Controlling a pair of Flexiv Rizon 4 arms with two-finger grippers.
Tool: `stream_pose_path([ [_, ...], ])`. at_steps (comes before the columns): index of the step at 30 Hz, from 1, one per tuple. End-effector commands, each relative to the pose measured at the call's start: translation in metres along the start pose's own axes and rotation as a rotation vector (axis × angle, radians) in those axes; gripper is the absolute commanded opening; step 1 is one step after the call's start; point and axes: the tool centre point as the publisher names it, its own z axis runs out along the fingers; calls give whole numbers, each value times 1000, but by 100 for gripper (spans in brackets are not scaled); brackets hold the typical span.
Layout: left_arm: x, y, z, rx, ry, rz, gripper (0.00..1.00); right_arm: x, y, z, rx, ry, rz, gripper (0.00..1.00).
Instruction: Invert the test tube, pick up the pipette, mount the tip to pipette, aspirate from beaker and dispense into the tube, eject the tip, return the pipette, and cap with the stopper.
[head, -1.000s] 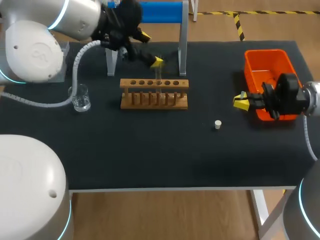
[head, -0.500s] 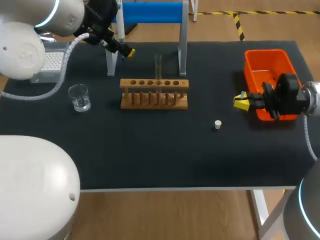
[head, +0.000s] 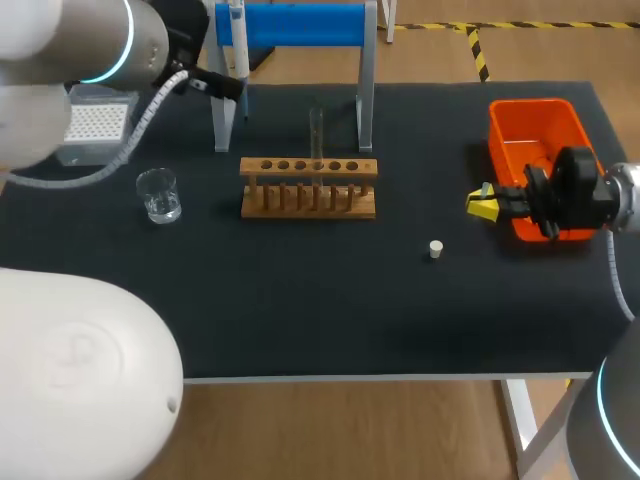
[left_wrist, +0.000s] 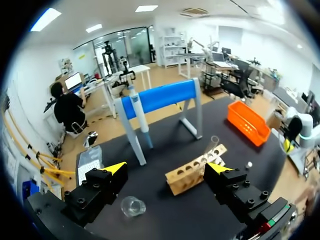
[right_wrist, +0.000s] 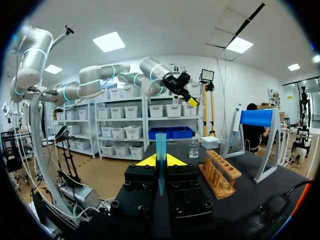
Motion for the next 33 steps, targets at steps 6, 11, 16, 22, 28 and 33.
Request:
stream_pose_path([
  [6,-3,-3,15,42,-182,-66,100,0,0,-1,-1,1,-1,0],
  [11,-9,-5,25,33,-234,-104,100,0,0,-1,-1,1,-1,0],
  [16,-10,-8,36,41,-297,-139,100,0,0,-1,-1,1,-1,0],
  [22,-10,-16,48,71,-337,-163,100,0,0,-1,-1,1,-1,0],
  [28,-10,-24,60,111,-341,-186,100,0,0,-1,-1,1,-1,0],
  [33,-9,-29,70,157,-330,-217,100,0,0,-1,-1,1,-1,0],
])
